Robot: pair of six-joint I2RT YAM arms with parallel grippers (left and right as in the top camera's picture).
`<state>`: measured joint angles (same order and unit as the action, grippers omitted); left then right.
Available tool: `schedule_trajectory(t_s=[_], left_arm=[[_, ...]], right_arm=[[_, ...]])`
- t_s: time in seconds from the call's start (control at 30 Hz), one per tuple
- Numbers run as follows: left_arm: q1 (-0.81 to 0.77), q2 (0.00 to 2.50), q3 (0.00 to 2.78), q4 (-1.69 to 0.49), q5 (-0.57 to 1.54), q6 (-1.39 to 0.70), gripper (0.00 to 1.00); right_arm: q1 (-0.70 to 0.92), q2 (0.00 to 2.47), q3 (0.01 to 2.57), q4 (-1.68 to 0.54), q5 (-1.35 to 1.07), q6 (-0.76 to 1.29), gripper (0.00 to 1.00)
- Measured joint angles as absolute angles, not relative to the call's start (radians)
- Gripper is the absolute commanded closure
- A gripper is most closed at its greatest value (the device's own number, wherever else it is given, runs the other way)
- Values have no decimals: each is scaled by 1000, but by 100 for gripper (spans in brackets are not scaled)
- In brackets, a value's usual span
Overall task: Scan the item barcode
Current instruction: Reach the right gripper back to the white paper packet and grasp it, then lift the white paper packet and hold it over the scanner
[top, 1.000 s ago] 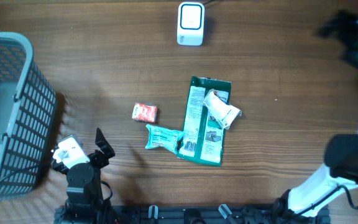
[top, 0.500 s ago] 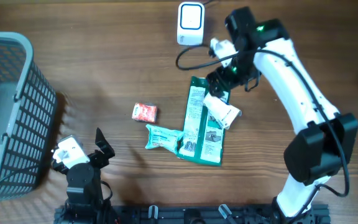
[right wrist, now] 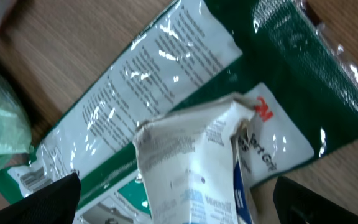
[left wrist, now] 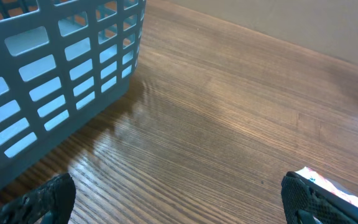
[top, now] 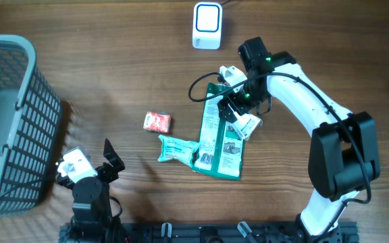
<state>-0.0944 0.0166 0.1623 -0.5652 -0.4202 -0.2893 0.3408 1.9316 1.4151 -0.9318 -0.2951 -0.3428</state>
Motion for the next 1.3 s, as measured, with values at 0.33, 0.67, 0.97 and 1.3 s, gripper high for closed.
schedule_trajectory(t_s=[0.33,0.67,0.97,1.3], left_arm=[[-95,17,162,-565,-420,-289,0],[-94,17,162,-565,-420,-289,0],[-94,17,162,-565,-420,-289,0],[-94,17,162,-565,-420,-289,0]], right_arm=[[341,1976,1395,-881,-314,-339,11],[341,2038,1379,-906,-314,-279,45],[341,2056,1652,-1266,-389,-194,62],[342,2056,1811,-1282,-809,-162,64]])
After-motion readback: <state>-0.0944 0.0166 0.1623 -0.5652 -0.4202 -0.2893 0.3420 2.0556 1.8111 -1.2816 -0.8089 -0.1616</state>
